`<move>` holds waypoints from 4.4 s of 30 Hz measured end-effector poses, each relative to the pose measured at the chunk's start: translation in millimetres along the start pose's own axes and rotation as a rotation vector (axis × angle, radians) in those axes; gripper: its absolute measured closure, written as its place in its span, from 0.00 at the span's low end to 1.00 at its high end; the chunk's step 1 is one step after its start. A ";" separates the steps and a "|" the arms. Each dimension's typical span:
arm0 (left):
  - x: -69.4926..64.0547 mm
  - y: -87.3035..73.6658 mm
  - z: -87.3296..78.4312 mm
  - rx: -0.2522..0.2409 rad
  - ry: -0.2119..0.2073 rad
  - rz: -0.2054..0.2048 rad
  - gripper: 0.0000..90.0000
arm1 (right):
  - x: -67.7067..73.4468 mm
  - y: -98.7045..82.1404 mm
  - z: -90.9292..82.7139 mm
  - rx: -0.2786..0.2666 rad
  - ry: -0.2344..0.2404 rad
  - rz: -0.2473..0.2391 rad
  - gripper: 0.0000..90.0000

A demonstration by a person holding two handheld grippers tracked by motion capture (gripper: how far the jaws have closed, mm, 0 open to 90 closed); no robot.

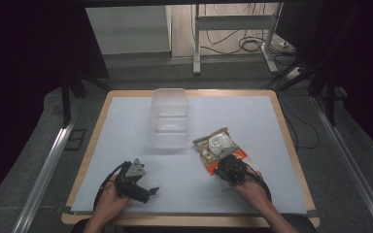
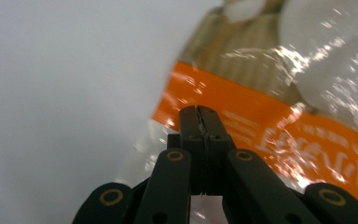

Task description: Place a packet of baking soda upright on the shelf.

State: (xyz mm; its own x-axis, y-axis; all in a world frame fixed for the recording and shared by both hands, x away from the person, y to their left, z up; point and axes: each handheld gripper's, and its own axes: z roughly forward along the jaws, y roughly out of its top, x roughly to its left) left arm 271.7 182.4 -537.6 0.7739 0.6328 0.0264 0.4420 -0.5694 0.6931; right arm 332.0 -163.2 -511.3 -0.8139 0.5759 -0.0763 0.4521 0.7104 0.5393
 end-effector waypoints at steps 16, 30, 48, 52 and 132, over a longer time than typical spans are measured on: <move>0.3 0.0 0.3 0.002 0.001 0.004 0.01 | 36.3 13.3 6.0 -0.003 0.132 -0.038 0.97; -0.1 0.0 -0.1 0.002 0.002 0.005 0.01 | 26.7 9.2 3.9 0.028 0.037 -0.001 0.99; 0.1 0.1 0.2 0.001 0.002 0.005 0.02 | -20.8 -16.2 -14.1 0.055 -0.081 0.072 0.99; 0.3 0.2 0.7 0.003 0.002 0.006 0.02 | -21.3 -15.5 -15.2 0.062 -0.071 0.062 0.98; -0.6 0.1 2.9 0.019 0.013 0.010 0.02 | -100.7 -30.8 -28.1 -0.135 0.020 0.395 0.53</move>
State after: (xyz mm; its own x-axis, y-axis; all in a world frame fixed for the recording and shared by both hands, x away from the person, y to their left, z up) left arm 272.5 180.5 -539.6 0.7726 0.6335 0.0424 0.4428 -0.5854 0.6791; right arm 389.8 -254.4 -496.7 -0.5951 0.7847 0.1735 0.6801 0.3768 0.6289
